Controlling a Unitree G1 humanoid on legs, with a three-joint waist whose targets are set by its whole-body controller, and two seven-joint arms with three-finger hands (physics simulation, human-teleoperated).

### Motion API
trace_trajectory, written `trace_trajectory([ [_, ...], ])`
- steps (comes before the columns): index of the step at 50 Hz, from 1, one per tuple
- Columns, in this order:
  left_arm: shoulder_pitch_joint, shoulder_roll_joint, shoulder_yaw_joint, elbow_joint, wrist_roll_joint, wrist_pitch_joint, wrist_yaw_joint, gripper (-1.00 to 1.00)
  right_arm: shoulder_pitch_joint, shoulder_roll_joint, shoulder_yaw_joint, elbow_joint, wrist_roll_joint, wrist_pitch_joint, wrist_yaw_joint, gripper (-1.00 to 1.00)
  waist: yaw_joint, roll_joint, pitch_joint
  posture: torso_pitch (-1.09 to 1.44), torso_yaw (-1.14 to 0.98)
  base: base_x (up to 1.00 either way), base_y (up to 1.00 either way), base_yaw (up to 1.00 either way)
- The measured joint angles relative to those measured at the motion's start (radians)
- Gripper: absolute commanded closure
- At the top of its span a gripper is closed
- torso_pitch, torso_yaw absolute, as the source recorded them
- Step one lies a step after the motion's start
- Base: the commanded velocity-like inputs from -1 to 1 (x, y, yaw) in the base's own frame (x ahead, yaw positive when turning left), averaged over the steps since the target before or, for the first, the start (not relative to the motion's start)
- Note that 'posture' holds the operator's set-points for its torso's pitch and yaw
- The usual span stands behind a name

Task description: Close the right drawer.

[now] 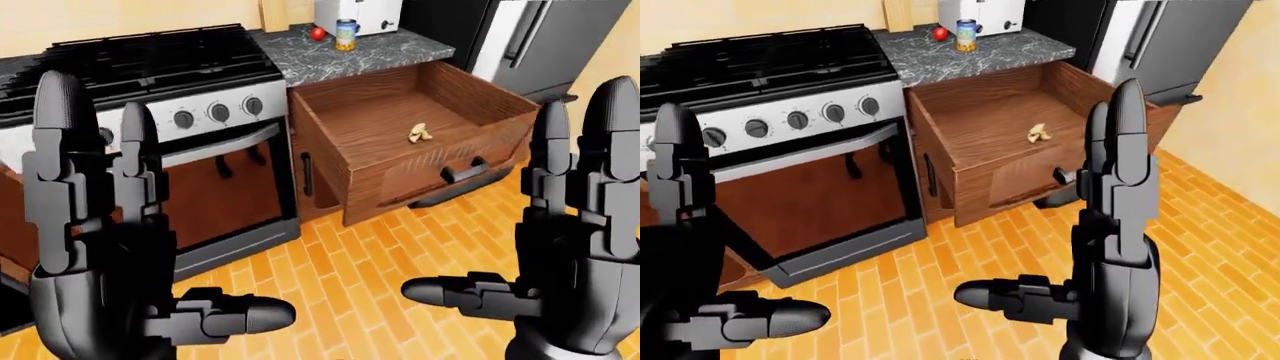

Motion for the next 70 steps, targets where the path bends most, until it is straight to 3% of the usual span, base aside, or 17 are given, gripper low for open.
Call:
trace_trajectory([
  [4,0.002,0.007,-0.001,0.005,-0.002,0.009,-0.002,-1.00,0.000,0.002,0.004,-0.002,-0.005,0.036,-0.003,-1.00,-0.011,0.017,0.002,0.00,0.00,0.08,0.00,-0.46],
  [9,-0.001,0.009,0.003,-0.012,-0.005,-0.001,0.002,-1.00,0.003,-0.001,0.005,-0.011,-0.002,0.019,-0.002,-1.00,-0.003,0.073,0.023,0.00,0.00,0.08,0.00,-0.46],
  [11,-0.001,0.012,0.003,-0.013,-0.007,-0.003,0.004,-1.00,0.003,-0.001,0.003,-0.008,0.000,0.013,-0.003,-1.00,-0.001,0.112,0.018,0.00,0.00,0.08,0.00,-0.46],
  [17,0.001,0.023,0.010,0.005,-0.010,0.011,0.019,-1.00,0.008,0.002,0.011,0.032,0.002,0.003,0.006,-1.00,0.013,0.085,0.007,0.00,0.00,0.08,0.00,-0.46],
  [23,0.000,0.020,0.011,-0.008,-0.010,0.002,0.019,-1.00,0.008,0.005,0.011,0.024,0.005,-0.024,0.003,-1.00,0.020,0.010,0.008,0.00,0.00,0.08,0.00,-0.46],
  [25,-0.003,0.020,0.008,-0.008,-0.010,0.003,0.018,-1.00,0.005,0.003,0.012,0.017,0.003,-0.019,0.003,-1.00,0.012,-0.021,-0.005,0.00,0.00,0.08,0.00,-0.46],
  [30,0.006,0.018,-0.006,0.005,-0.009,0.010,0.011,-1.00,0.014,0.000,0.002,0.032,0.001,0.000,-0.004,-1.00,-0.009,0.009,-0.001,0.00,0.00,0.08,0.00,-0.46],
  [35,0.000,0.018,-0.003,-0.011,-0.009,0.000,0.014,-1.00,0.012,0.000,0.003,0.023,0.005,-0.013,-0.004,-1.00,-0.002,0.065,0.021,0.00,0.00,0.08,0.00,-0.46],
  [38,0.001,0.016,0.000,-0.013,-0.008,-0.001,0.013,-1.00,0.011,0.000,0.003,0.022,0.006,-0.018,-0.005,-1.00,0.004,0.121,0.013,0.00,0.00,0.08,0.00,-0.46],
  [39,0.000,0.018,0.007,-0.004,-0.008,0.000,0.014,-1.00,0.012,0.006,0.011,0.031,0.005,-0.020,-0.002,-1.00,0.015,0.109,0.015,0.00,0.00,0.05,0.00,-0.47],
  [43,0.008,0.011,0.011,0.004,-0.007,0.009,0.013,-1.00,0.016,0.004,0.013,0.046,0.003,-0.011,0.004,-1.00,0.014,0.100,0.004,0.00,0.00,0.04,0.00,-0.46],
  [51,0.002,0.010,0.018,-0.006,-0.010,0.004,0.009,-1.00,0.010,0.004,0.017,0.027,0.002,-0.027,0.001,-1.00,0.019,-0.021,-0.003,0.00,0.00,0.04,0.00,-0.46],
  [57,0.002,0.008,0.003,0.005,-0.012,0.015,0.001,-1.00,0.019,0.000,-0.001,0.050,0.006,-0.017,-0.008,-1.00,-0.012,0.016,-0.001,0.00,0.00,0.05,0.00,-0.46],
  [62,-0.002,0.008,0.005,-0.012,-0.012,0.006,0.005,-1.00,0.019,0.000,-0.001,0.042,0.010,-0.033,-0.005,-1.00,-0.002,0.077,0.023,0.00,0.00,0.05,0.00,-0.46],
  [64,-0.002,0.008,0.007,-0.014,-0.012,0.004,0.005,-1.00,0.015,0.001,0.001,0.034,0.009,-0.030,-0.004,-1.00,0.005,0.118,0.016,0.00,0.00,0.04,0.00,-0.46],
  [68,0.004,0.008,0.016,0.006,-0.010,0.014,0.009,-1.00,0.020,0.004,0.014,0.055,0.007,-0.025,0.004,-1.00,0.018,0.103,0.010,0.00,0.00,0.04,0.00,-0.46],
  [70,-0.001,0.009,0.015,0.002,-0.010,0.016,0.010,-1.00,0.020,0.004,0.009,0.056,0.007,-0.025,0.003,-1.00,0.014,0.084,0.003,0.00,0.00,0.04,0.00,-0.46],
])
